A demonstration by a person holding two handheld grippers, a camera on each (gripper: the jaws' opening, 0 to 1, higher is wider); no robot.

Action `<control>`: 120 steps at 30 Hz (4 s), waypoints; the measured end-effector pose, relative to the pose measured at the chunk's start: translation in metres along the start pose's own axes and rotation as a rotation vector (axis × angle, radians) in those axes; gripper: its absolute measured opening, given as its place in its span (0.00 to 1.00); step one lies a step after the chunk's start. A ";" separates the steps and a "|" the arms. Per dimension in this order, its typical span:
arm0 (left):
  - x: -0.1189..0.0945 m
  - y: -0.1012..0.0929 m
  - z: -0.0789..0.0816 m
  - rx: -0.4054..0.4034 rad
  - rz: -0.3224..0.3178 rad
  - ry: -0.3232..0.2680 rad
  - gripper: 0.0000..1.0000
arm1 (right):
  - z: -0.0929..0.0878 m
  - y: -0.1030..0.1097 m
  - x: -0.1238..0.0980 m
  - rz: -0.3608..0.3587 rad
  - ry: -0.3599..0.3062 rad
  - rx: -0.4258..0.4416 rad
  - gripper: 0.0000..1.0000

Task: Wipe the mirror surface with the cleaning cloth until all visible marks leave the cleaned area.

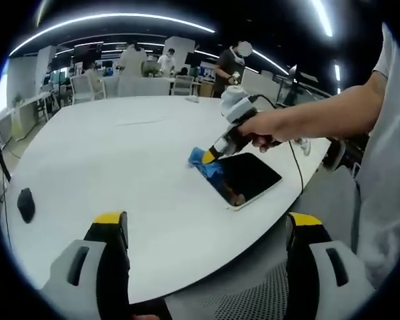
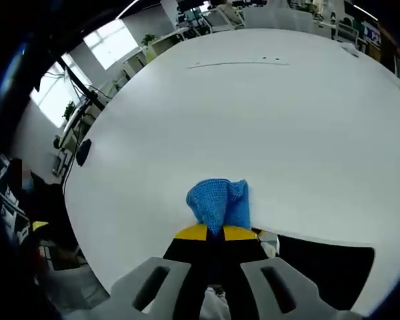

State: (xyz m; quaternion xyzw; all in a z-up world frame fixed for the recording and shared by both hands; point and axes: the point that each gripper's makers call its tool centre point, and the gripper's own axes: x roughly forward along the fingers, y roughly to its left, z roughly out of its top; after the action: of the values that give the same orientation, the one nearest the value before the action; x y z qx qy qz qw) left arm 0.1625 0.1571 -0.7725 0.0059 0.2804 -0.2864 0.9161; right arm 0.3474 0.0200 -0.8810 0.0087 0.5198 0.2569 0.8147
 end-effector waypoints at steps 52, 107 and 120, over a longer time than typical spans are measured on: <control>-0.004 -0.001 0.019 -0.009 0.042 -0.084 0.98 | -0.010 -0.037 -0.015 -0.031 -0.006 0.031 0.01; 0.043 -0.050 0.039 0.035 -0.095 -0.119 0.97 | -0.093 -0.001 -0.053 0.001 -0.030 0.072 0.01; 0.047 -0.052 0.029 0.082 -0.101 -0.087 0.96 | -0.108 0.005 -0.060 0.019 -0.035 0.086 0.01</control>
State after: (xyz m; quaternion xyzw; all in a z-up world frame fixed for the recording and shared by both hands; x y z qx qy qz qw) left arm 0.1817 0.0840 -0.7650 0.0169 0.2284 -0.3437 0.9107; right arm 0.2335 -0.0291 -0.8786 0.0531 0.5158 0.2418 0.8202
